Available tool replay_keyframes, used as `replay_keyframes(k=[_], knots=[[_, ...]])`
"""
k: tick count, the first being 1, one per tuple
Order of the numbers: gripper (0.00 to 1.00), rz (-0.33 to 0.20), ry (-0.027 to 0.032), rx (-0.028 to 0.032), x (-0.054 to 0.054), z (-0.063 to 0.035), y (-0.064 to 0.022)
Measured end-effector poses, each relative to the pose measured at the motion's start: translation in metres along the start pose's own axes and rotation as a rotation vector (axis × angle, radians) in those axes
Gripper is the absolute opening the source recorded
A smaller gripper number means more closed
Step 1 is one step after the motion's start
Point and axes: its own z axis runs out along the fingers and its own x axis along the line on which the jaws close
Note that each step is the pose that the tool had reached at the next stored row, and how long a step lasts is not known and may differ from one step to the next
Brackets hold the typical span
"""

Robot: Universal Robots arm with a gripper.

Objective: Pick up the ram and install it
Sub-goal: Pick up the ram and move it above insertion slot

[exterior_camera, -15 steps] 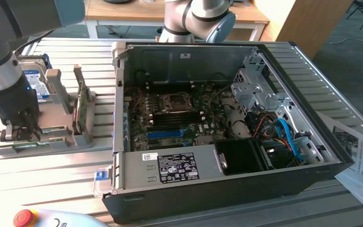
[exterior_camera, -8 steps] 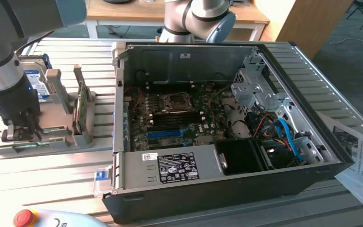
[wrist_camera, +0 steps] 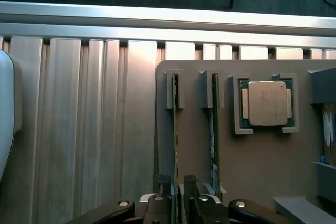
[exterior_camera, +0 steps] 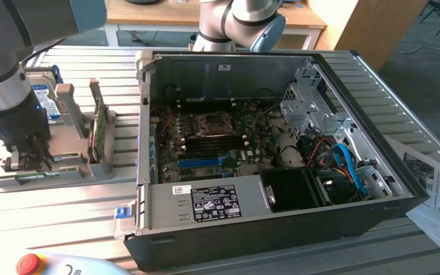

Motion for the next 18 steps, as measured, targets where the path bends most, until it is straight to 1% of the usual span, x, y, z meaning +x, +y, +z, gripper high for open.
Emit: replay_keyframes(k=[12,18], knots=[[0.24,-0.004,0.0002,-0.0002,0.0,0.0113,-0.0006],[0.24,-0.028,0.0017,-0.0013,0.001,0.0127,-0.0007]])
